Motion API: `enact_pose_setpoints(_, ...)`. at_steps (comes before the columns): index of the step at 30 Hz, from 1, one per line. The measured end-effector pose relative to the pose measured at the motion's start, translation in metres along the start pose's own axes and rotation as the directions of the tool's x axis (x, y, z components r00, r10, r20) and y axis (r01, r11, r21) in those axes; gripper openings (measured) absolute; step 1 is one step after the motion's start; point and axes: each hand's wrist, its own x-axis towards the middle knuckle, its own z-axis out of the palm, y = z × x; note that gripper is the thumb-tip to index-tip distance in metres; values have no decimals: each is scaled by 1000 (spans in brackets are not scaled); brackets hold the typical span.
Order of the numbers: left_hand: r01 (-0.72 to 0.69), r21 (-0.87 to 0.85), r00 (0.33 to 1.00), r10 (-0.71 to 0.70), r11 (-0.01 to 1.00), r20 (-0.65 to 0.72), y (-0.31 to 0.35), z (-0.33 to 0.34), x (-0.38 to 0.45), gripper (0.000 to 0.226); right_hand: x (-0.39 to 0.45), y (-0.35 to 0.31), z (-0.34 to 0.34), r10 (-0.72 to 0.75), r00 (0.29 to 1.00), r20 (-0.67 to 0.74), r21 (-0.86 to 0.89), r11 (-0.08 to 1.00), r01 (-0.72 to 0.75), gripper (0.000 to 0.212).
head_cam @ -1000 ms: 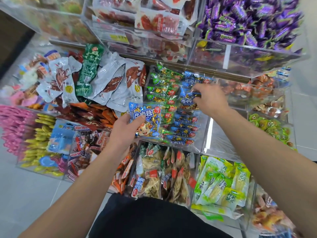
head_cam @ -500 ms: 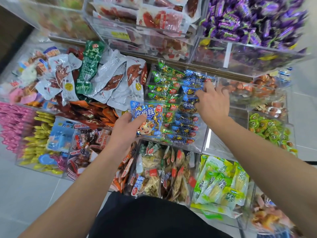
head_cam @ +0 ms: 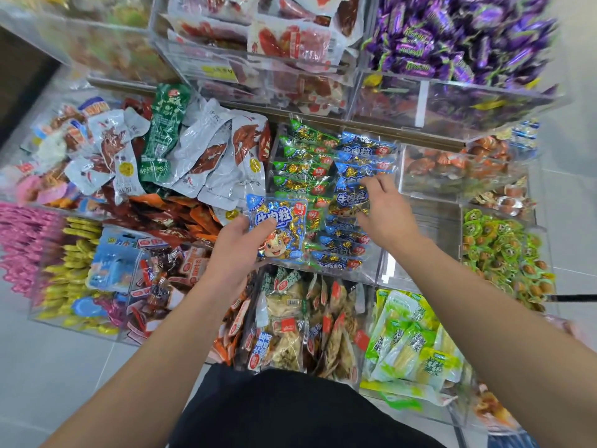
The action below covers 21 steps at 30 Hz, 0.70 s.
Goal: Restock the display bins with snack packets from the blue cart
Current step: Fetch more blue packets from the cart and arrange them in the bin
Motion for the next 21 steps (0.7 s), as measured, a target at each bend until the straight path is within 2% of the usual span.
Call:
enact_pose_setpoints(3,0,-14,1000,0,1000,-3,1,0,-1,10,-2,1,0,2,999,-42,38,999,-1,59)
enact_pose_setpoints(6,15,3,1000,-15,1000,-7,1,2,0,24,-8,-1,-1,9,995,-101,105,994,2,52)
enact_pose_setpoints(8,20,6,1000,-20,1000,-7,1,2,-1,24,-13,-4,-3,36,986,-163,216,976,0,44)
enact_pose_setpoints(10,8,25,1000,-8,1000,21,1,2,-2,20,-19,-11,-8,122,975,-183,380,924,-44,33)
enact_pose_setpoints(12,-40,78,996,34,996,77,1,4,-4,15,-28,-22,-13,146,986,-85,550,832,-75,27)
enact_pose_setpoints(14,-149,208,982,121,967,143,2,7,-6,17,-38,-34,-16,19,999,44,643,765,-43,35)
enact_pose_setpoints(16,-241,310,958,174,920,228,3,11,-8,18,-46,-42,-17,-126,980,152,660,751,-6,42)
enact_pose_setpoints(17,-273,332,944,185,903,274,4,13,-9,20,-49,-43,-18,-159,970,184,658,753,-2,39)
enact_pose_setpoints(19,-322,353,922,207,878,327,3,17,-11,22,-54,-42,-19,-136,975,175,656,755,-12,23)
enact_pose_setpoints(21,-339,393,929,239,855,283,3,21,-13,25,-57,-37,-21,-73,985,154,669,742,-49,21)
